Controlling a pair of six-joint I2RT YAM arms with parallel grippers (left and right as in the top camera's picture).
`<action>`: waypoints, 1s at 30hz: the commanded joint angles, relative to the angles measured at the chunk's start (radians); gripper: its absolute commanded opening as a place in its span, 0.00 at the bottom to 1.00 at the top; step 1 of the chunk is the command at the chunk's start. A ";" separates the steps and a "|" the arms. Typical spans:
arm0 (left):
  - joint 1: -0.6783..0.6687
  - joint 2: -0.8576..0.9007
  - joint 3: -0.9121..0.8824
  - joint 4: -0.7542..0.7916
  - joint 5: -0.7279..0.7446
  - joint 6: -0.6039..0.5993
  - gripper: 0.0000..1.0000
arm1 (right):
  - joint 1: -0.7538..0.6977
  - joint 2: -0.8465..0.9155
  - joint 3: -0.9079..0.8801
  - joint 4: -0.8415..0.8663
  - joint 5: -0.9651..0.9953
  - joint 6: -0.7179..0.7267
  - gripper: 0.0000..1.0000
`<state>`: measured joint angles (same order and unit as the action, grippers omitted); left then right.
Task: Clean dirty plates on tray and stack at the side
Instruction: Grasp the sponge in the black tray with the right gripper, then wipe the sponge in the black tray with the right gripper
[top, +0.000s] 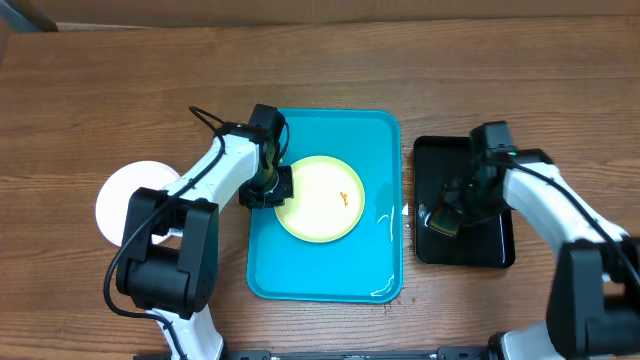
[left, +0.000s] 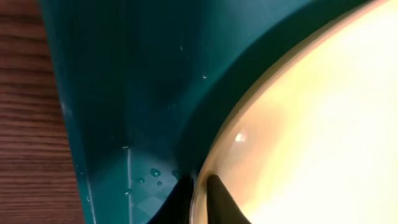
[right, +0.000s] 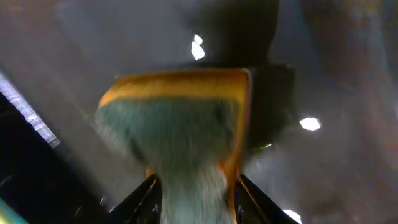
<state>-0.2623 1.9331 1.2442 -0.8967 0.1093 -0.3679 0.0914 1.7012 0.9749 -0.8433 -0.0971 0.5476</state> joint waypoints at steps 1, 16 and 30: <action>-0.008 0.015 -0.009 0.000 -0.011 0.008 0.04 | 0.013 0.057 -0.006 0.021 0.060 0.029 0.33; -0.008 0.015 -0.009 -0.011 -0.011 0.058 0.04 | -0.015 -0.031 0.151 -0.179 -0.081 -0.190 0.08; -0.008 0.015 -0.009 -0.011 -0.011 0.058 0.05 | -0.013 0.035 -0.003 0.095 -0.049 -0.181 0.28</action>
<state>-0.2623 1.9327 1.2453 -0.9020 0.1207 -0.3336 0.0799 1.7061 1.0191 -0.7799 -0.1558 0.3664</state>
